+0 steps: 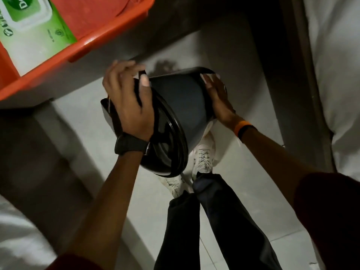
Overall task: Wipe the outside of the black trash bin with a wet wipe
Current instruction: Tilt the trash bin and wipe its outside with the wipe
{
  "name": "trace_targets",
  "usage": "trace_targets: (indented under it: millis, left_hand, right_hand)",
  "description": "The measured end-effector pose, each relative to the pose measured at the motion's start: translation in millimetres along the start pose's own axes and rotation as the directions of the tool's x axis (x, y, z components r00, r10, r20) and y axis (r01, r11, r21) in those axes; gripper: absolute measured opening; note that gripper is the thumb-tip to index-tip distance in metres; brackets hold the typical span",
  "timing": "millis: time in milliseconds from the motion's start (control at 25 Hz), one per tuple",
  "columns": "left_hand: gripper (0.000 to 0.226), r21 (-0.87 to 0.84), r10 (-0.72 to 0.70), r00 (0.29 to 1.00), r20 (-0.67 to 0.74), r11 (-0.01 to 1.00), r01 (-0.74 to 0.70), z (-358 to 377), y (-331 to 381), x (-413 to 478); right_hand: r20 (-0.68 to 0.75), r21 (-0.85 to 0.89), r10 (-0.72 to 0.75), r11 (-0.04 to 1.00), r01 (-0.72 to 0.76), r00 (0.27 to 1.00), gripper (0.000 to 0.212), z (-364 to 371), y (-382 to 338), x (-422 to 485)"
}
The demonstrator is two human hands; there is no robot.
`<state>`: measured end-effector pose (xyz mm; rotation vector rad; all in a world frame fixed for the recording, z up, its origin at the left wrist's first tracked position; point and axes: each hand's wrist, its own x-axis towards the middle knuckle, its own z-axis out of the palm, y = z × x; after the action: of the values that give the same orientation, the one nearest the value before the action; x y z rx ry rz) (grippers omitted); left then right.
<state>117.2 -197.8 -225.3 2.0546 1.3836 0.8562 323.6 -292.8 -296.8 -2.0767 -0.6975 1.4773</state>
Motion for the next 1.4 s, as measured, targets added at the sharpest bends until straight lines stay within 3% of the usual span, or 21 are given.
trace_targets:
  millis: [120, 200, 280, 360, 440, 480, 560, 640, 720, 760, 840, 920, 1000, 1040, 1120, 1200, 1240, 1280, 1320, 1400]
  left_hand:
    - [0.041, -0.09, 0.378, 0.908, 0.181, 0.926, -0.367, 10, 27, -7]
    - [0.039, 0.007, 0.423, 0.859, 0.288, 0.896, -0.443, 14, 34, -1]
    - [0.04, 0.127, 0.295, 0.888, 0.352, 0.925, -0.357, 16, 39, 8]
    - [0.051, 0.17, 0.117, 0.92, 0.374, 0.967, -0.192, 13, 37, 15]
    - [0.059, 0.156, -0.027, 0.929, 0.369, 0.987, -0.033, 3, 26, 15]
    - [0.061, 0.137, -0.073, 0.925, 0.372, 0.99, 0.023, -2, 20, 12]
    - [0.062, 0.109, -0.157, 0.916, 0.369, 0.986, 0.125, -8, 11, 3]
    - [0.063, 0.085, -0.22, 0.913, 0.343, 0.975, 0.203, -8, 7, -6]
    - [0.064, 0.073, -0.272, 0.914, 0.302, 0.962, 0.263, -6, 6, -7]
    - [0.065, 0.091, -0.312, 0.911, 0.271, 0.95, 0.298, -6, 5, -2]
    - [0.066, 0.117, -0.443, 0.87, 0.218, 0.897, 0.427, -10, -5, 13]
    - [0.067, 0.097, -0.572, 0.797, 0.193, 0.82, 0.565, -13, -19, 34]
    - [0.061, 0.042, -0.655, 0.742, 0.14, 0.753, 0.657, -17, -31, 46]
    - [0.056, -0.002, -0.67, 0.735, 0.104, 0.739, 0.674, -19, -31, 49]
    - [0.051, -0.097, -0.562, 0.825, 0.055, 0.819, 0.565, -28, -24, 42]
    - [0.041, -0.055, -0.183, 0.977, 0.114, 0.98, 0.19, -33, -11, 18]
    - [0.037, -0.014, 0.074, 0.975, 0.209, 0.997, -0.072, -32, 1, 3]
    - [0.037, 0.006, 0.28, 0.909, 0.307, 0.955, -0.297, -29, 12, -11]
    - [0.038, 0.036, 0.374, 0.851, 0.368, 0.909, -0.415, -26, 20, -22]
    - [0.045, 0.138, 0.285, 0.866, 0.41, 0.92, -0.368, -22, 31, -31]
  right_hand:
    - [0.138, 0.047, 0.098, 0.993, -0.105, 0.986, 0.075, -7, 31, 36]
    - [0.118, 0.096, 0.087, 0.99, -0.099, 0.989, 0.085, -10, 32, 26]
    - [0.105, 0.134, -0.001, 0.991, -0.013, 0.995, 0.08, 1, -20, -40]
    - [0.199, 0.165, -0.201, 0.972, 0.17, 0.959, 0.053, 26, -40, -109]
    - [0.232, 0.189, -0.356, 0.929, 0.317, 0.905, 0.051, 39, -33, -149]
    - [0.215, 0.104, -0.374, 0.927, 0.36, 0.902, 0.053, 36, -30, -146]
    - [0.139, -0.159, -0.303, 0.933, 0.323, 0.943, 0.054, 23, -17, -101]
    - [0.068, -0.329, -0.111, 0.936, 0.127, 0.992, 0.057, 5, -14, -41]
    - [0.033, -0.296, 0.038, 0.955, -0.026, 0.999, 0.054, -1, -17, -14]
    - [0.063, -0.201, 0.008, 0.98, 0.005, 0.998, 0.052, 4, -25, -23]
    - [0.163, -0.085, -0.222, 0.967, 0.238, 0.961, 0.05, 23, -45, -72]
    - [0.263, -0.067, -0.454, 0.872, 0.486, 0.851, 0.051, 39, -46, -122]
    - [0.272, -0.146, -0.5, 0.823, 0.549, 0.822, 0.053, 37, -31, -116]
    - [0.243, -0.195, -0.459, 0.84, 0.507, 0.854, 0.053, 31, -27, -98]
    - [0.137, -0.19, -0.269, 0.937, 0.292, 0.953, 0.053, 18, -21, -49]
    - [0.07, -0.167, -0.108, 0.979, 0.118, 0.992, 0.058, 9, -25, -10]
    - [0.074, -0.199, -0.045, 0.978, 0.059, 0.996, 0.061, 8, -26, -2]
    - [0.083, -0.244, -0.062, 0.966, 0.081, 0.995, 0.061, 10, -26, 0]
    - [0.102, -0.306, -0.131, 0.939, 0.157, 0.986, 0.061, 11, -26, -3]
    - [0.197, -0.25, -0.172, 0.943, 0.219, 0.965, 0.057, 10, -33, -34]
